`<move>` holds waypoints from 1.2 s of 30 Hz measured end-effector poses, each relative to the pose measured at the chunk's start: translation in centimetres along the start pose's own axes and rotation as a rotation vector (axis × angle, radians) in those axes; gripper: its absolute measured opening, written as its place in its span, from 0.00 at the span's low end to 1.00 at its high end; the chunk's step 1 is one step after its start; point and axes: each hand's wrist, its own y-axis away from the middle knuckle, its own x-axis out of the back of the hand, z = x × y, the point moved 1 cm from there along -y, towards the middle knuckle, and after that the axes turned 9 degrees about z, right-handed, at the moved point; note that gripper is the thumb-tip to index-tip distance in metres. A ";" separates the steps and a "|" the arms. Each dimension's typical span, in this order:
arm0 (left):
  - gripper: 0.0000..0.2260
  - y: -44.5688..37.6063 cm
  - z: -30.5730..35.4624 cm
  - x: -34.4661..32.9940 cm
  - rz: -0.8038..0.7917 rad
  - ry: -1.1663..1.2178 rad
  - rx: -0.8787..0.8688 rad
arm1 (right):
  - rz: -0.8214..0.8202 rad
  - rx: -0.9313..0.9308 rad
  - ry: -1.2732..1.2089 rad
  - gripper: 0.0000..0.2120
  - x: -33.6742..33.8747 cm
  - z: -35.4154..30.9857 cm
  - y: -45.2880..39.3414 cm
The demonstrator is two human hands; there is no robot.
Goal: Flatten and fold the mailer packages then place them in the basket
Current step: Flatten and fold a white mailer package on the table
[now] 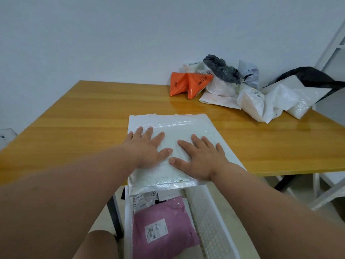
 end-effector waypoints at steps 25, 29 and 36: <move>0.21 -5.7 0.0 -0.3 0.201 0.125 0.059 | 0.039 0.005 0.021 0.32 1.0 1.6 -6.7; 0.23 -4.9 0.5 -0.2 0.184 0.095 0.087 | 0.053 0.002 0.027 0.34 0.2 1.9 -7.0; 0.25 -5.1 0.4 0.0 0.119 0.028 0.076 | 0.012 0.006 0.086 0.34 0.2 1.9 -7.2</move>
